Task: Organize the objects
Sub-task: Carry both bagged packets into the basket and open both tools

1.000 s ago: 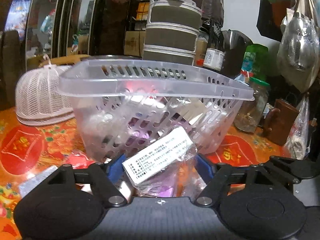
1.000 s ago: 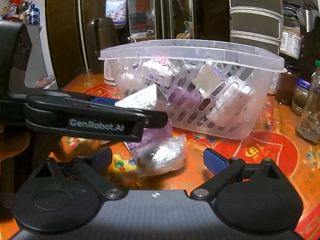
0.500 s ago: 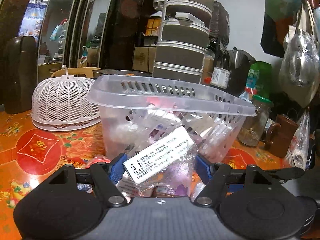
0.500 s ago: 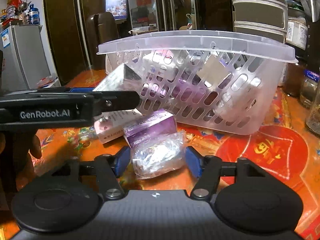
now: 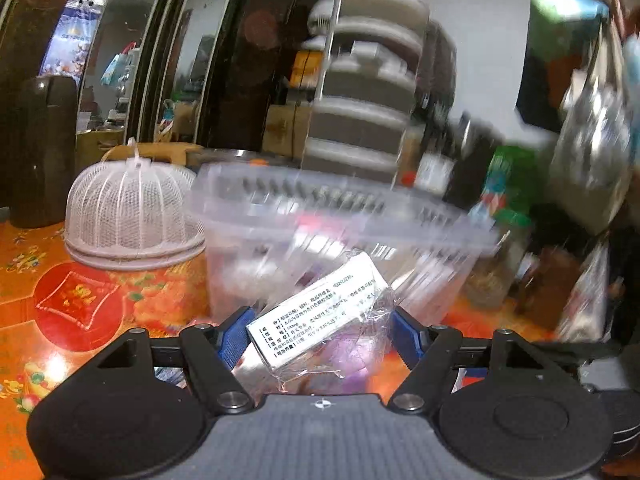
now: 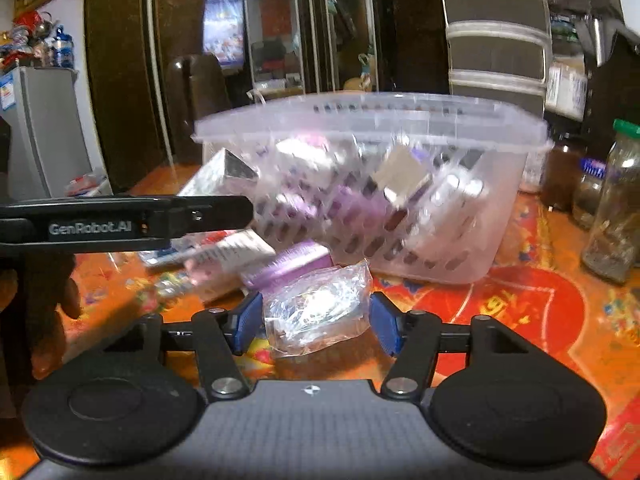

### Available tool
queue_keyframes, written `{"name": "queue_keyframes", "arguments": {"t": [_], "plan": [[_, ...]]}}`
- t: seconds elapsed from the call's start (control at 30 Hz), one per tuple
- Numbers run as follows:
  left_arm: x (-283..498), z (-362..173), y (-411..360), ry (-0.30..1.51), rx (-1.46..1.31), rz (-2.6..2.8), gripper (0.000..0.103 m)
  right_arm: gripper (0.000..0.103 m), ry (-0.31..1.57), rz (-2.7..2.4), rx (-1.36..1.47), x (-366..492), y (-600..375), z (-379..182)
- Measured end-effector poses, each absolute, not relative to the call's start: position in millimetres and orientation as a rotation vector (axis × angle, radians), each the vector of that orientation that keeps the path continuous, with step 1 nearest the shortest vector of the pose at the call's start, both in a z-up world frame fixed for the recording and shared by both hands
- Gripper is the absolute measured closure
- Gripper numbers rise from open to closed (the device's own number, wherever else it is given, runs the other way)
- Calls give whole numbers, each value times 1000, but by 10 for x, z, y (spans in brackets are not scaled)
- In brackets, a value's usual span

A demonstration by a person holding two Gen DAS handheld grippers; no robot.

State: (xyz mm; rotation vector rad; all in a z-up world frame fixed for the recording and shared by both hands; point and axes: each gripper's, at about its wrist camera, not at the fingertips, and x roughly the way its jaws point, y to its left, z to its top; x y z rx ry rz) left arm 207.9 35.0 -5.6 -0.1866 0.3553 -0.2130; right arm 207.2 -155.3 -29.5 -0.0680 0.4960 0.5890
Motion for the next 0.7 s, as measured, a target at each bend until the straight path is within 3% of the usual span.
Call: {"name": "queue_keyframes", "arguments": {"t": [0.2,0.33,0.47,0.57,0.63,0.7], "plan": [[2026,646,392,229,-205,-235,28,41,325,548,-15,2036,-1863,538],[2696,1022,474,331,-256,-200,28,41,333,493,-96,2626,-1782,935],[3441,906,488,555,-284,-137,28,41,492,452,-93,3351,-1694,829],[3611,763,448,602,-269,-133,27,41,564,447,-104,3533,-1663,627],[3651,690,450,604,-266,-118,21,39,574,452,-104,3538,-1666,579],[3649,649,485,607,-269,-108,15,23,539,439,-97,3438,-1681,603]]}}
